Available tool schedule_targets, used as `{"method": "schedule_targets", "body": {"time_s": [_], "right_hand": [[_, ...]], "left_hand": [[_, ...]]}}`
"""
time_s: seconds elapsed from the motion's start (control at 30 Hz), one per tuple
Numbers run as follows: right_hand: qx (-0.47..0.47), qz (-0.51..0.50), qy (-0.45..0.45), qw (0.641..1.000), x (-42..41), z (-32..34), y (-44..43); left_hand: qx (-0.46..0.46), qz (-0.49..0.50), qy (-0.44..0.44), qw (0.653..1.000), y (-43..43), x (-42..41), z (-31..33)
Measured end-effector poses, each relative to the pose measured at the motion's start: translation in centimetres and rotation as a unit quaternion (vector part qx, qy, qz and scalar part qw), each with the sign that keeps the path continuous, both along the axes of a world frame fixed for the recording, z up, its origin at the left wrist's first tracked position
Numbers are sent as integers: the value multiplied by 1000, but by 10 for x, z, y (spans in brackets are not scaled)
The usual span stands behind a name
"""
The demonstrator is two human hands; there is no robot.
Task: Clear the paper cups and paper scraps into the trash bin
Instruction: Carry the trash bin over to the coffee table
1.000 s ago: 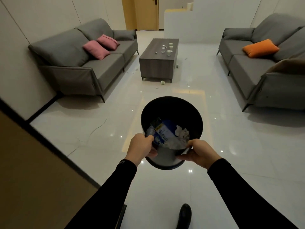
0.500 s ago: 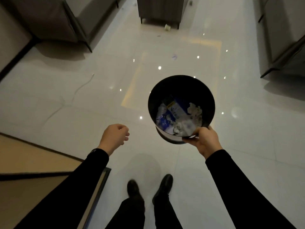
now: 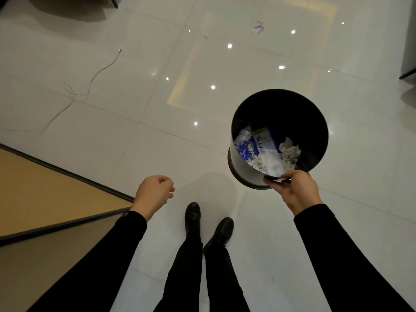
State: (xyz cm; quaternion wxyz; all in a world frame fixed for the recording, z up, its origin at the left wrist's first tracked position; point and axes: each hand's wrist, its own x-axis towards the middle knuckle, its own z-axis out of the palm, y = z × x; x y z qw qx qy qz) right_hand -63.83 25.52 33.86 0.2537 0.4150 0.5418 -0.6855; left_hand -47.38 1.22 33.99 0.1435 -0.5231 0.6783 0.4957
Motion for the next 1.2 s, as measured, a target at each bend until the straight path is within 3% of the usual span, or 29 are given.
{"method": "schedule_targets", "body": {"time_s": [0.3, 0.67, 1.2], "right_hand": [[-8, 30, 8, 999, -38, 23, -49], [-17, 27, 24, 999, -131, 56, -116], [-14, 42, 39, 998, -466, 84, -141]], "left_hand": [[21, 19, 38, 999, -38, -48, 24], [13, -15, 133, 991, -110, -185, 78], [-2, -77, 151, 986, -148, -549, 120]]}}
